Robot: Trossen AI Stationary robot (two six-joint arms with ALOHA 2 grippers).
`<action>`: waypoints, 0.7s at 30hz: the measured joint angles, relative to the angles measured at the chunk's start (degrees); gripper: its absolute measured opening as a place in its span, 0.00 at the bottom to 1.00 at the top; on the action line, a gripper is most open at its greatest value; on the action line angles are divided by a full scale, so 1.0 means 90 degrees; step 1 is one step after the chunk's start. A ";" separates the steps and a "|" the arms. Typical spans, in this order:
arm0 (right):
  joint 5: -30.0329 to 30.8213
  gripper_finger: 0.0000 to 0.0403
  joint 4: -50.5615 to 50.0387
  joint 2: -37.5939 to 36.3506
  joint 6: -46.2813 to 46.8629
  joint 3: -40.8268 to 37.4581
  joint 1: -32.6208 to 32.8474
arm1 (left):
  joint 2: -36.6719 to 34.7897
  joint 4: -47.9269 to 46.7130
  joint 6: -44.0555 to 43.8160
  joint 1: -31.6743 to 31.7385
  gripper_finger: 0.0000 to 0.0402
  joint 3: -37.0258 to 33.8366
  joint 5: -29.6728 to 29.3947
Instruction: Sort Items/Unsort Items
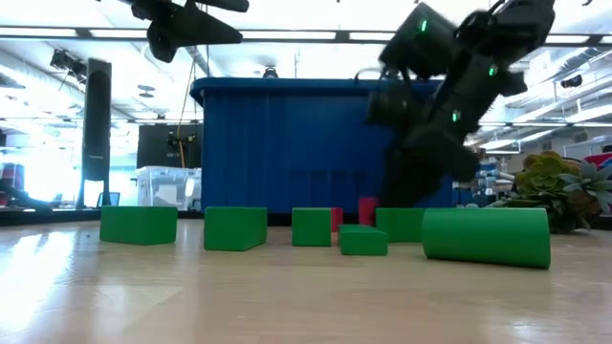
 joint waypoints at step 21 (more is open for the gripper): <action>0.0624 0.32 -0.1569 -0.1159 -0.0324 0.2990 0.0452 | 0.0001 0.0158 0.0095 0.0044 0.62 0.0000 -0.0828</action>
